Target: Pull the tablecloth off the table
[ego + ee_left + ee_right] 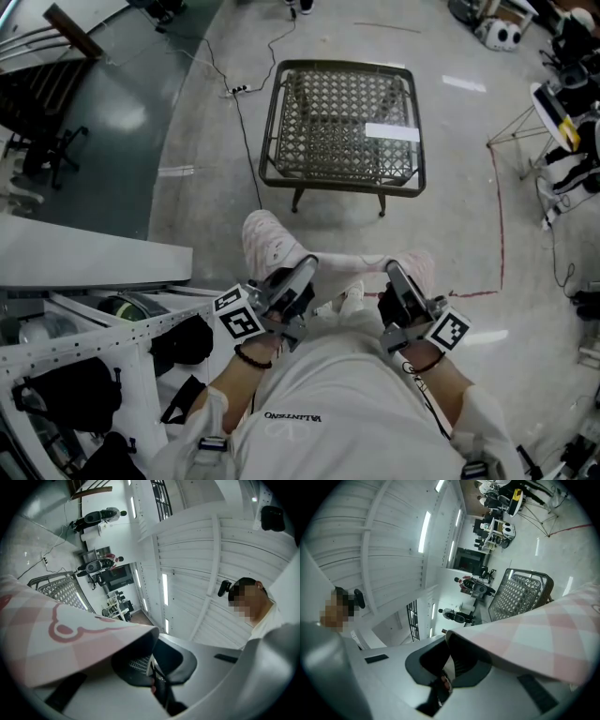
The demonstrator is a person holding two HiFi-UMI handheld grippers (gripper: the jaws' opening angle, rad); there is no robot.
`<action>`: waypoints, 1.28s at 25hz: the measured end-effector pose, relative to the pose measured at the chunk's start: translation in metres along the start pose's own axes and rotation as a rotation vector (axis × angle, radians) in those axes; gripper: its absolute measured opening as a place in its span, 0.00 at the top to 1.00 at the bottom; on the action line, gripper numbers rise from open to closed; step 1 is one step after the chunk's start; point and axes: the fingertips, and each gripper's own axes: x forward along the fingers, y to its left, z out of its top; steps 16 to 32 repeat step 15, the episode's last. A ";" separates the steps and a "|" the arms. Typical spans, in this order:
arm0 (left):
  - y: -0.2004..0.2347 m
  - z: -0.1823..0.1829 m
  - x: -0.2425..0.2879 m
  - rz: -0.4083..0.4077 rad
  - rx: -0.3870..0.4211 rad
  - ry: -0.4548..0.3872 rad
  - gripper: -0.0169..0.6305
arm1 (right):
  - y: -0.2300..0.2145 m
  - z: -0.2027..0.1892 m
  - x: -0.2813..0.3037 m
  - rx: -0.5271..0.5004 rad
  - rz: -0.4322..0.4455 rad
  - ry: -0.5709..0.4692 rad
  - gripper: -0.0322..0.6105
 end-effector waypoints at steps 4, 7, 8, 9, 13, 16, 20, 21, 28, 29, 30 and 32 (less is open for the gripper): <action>-0.001 -0.001 0.001 -0.004 0.001 0.001 0.97 | 0.001 0.000 -0.001 -0.001 0.002 0.001 0.93; -0.001 0.000 0.002 -0.002 0.005 0.005 0.97 | 0.000 0.001 -0.001 0.000 0.000 0.004 0.93; -0.001 0.000 0.002 -0.002 0.007 0.005 0.97 | 0.001 0.001 0.000 -0.001 0.000 0.005 0.93; -0.001 0.000 0.001 -0.003 0.009 0.005 0.97 | 0.001 0.001 0.000 -0.002 0.001 0.005 0.93; -0.003 0.000 0.000 -0.010 0.015 0.006 0.97 | 0.001 -0.002 -0.001 -0.003 0.003 0.001 0.93; -0.003 0.000 0.000 -0.012 0.017 0.008 0.97 | 0.001 -0.002 -0.001 -0.003 0.002 0.001 0.93; -0.003 0.000 0.000 -0.012 0.017 0.008 0.97 | 0.001 -0.002 -0.001 -0.003 0.002 0.001 0.93; -0.003 0.000 0.000 -0.012 0.017 0.008 0.97 | 0.001 -0.002 -0.001 -0.003 0.002 0.001 0.93; -0.003 0.000 0.000 -0.012 0.017 0.008 0.97 | 0.001 -0.002 -0.001 -0.003 0.002 0.001 0.93; -0.003 0.000 0.000 -0.012 0.017 0.008 0.97 | 0.001 -0.002 -0.001 -0.003 0.002 0.001 0.93; -0.003 0.000 0.000 -0.012 0.017 0.008 0.97 | 0.001 -0.002 -0.001 -0.003 0.002 0.001 0.93; -0.003 0.000 0.000 -0.012 0.017 0.008 0.97 | 0.001 -0.002 -0.001 -0.003 0.002 0.001 0.93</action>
